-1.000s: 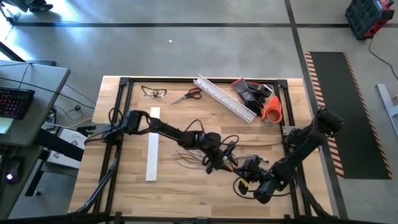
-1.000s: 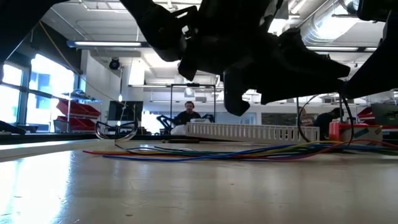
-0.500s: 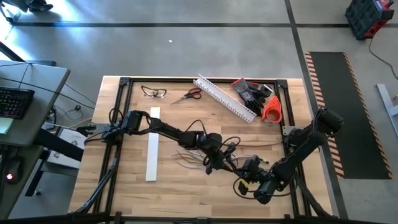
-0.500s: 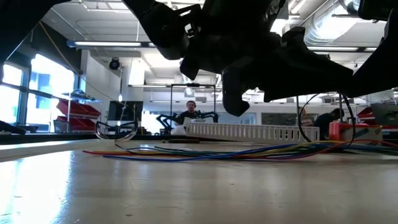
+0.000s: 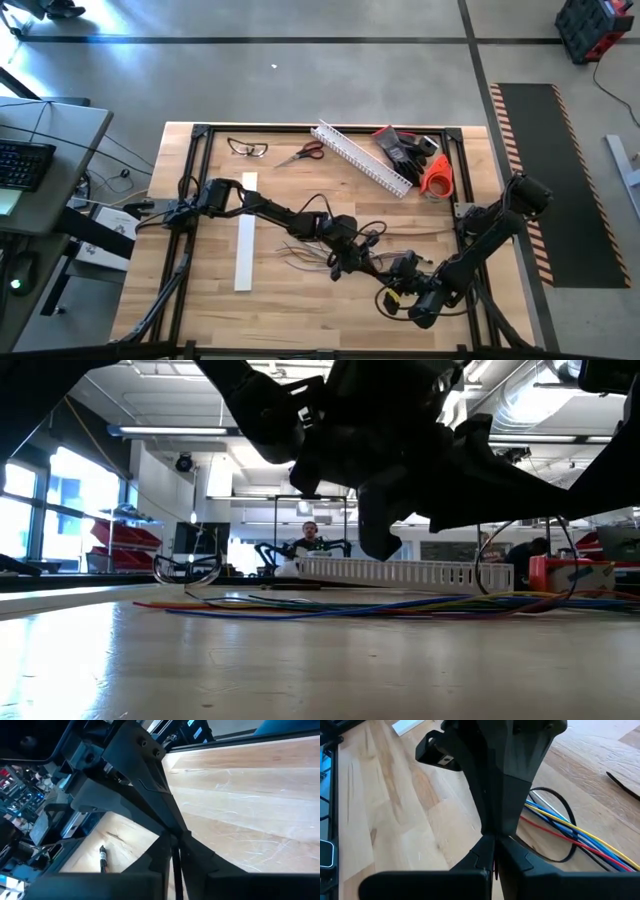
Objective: Ziptie cables
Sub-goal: Wrap the bottom black zip tie on the cable wires
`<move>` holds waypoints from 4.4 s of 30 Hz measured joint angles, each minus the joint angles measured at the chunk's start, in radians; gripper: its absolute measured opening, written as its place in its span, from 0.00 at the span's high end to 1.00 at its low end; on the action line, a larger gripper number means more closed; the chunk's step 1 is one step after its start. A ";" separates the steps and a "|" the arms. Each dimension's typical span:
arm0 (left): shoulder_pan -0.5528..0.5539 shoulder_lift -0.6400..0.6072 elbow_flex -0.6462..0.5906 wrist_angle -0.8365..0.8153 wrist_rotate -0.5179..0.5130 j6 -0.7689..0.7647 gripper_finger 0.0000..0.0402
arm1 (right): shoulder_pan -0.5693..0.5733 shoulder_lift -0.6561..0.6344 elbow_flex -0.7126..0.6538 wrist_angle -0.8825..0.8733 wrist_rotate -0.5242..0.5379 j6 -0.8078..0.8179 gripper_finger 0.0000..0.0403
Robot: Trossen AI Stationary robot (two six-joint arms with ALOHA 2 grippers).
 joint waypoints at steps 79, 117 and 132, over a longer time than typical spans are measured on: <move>0.043 0.000 0.164 -0.374 -0.066 -0.159 1.00 | -0.178 0.015 0.179 -0.444 -0.296 -0.311 0.99; -0.015 0.034 0.164 -0.157 -0.039 0.054 0.72 | 0.046 -0.132 -0.150 0.165 0.006 0.018 1.00; -0.005 0.036 0.164 -0.183 0.013 0.045 0.99 | 0.045 -0.132 -0.225 0.359 -0.024 -0.074 1.00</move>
